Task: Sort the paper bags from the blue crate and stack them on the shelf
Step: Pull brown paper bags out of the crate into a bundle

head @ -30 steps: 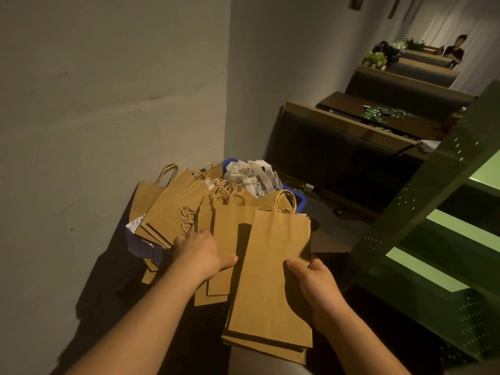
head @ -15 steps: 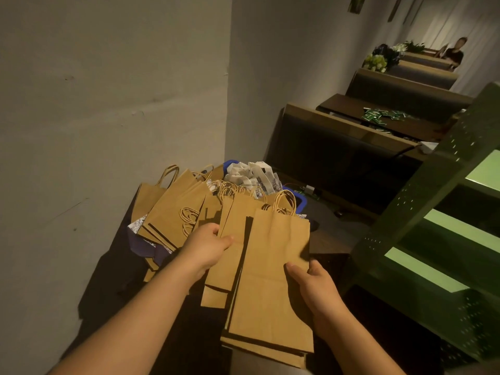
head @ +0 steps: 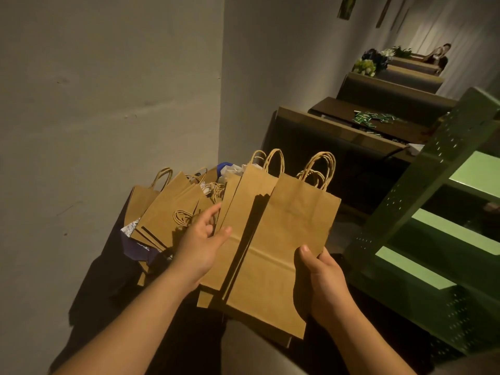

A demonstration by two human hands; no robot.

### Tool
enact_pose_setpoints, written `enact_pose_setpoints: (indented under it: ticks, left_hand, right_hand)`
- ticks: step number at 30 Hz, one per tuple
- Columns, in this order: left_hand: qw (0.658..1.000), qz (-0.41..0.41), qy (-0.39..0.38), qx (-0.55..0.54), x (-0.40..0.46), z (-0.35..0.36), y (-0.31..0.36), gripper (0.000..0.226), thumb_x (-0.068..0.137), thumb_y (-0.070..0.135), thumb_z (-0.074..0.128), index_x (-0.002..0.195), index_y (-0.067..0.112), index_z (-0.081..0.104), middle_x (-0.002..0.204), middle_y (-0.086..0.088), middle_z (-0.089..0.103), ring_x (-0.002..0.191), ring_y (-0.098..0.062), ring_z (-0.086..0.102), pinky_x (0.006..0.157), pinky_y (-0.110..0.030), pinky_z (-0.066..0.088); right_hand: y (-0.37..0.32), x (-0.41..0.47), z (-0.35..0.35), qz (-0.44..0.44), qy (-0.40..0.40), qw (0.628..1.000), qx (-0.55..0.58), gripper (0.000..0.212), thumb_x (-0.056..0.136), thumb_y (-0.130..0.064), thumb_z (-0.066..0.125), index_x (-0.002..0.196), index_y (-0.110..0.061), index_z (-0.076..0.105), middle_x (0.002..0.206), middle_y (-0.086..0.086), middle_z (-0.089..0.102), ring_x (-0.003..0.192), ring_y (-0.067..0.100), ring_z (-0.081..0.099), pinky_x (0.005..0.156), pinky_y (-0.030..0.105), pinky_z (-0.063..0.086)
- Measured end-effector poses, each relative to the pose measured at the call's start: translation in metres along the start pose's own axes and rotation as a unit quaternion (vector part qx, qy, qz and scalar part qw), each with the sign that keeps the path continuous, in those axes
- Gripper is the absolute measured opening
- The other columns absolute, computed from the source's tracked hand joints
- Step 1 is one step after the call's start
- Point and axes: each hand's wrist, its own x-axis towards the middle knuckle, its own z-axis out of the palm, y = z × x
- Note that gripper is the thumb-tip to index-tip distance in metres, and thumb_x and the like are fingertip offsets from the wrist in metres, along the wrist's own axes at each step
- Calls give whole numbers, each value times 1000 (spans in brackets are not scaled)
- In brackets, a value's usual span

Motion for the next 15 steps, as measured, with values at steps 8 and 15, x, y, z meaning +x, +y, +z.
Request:
enact_pose_setpoints:
  ticks: [8, 15]
  left_hand:
    - [984, -44, -123, -121, -15, 27, -1, 50, 105, 2, 44, 139, 39, 48, 92, 21, 77, 86, 1, 73, 73, -25, 56]
    - [984, -51, -164, -56, -29, 46, 1, 96, 77, 66, 77, 153, 45, 23, 142, 13, 56, 122, -3, 57, 110, -38, 45]
  right_hand:
    - [4, 0, -4, -36, 3, 998, -54, 26, 102, -23, 58, 127, -28, 55, 109, -4, 76, 98, 19, 74, 88, 41, 56]
    - [8, -1, -9, -39, -4, 995, -90, 35, 99, -26, 63, 131, -30, 50, 119, -2, 71, 104, 21, 72, 92, 45, 57]
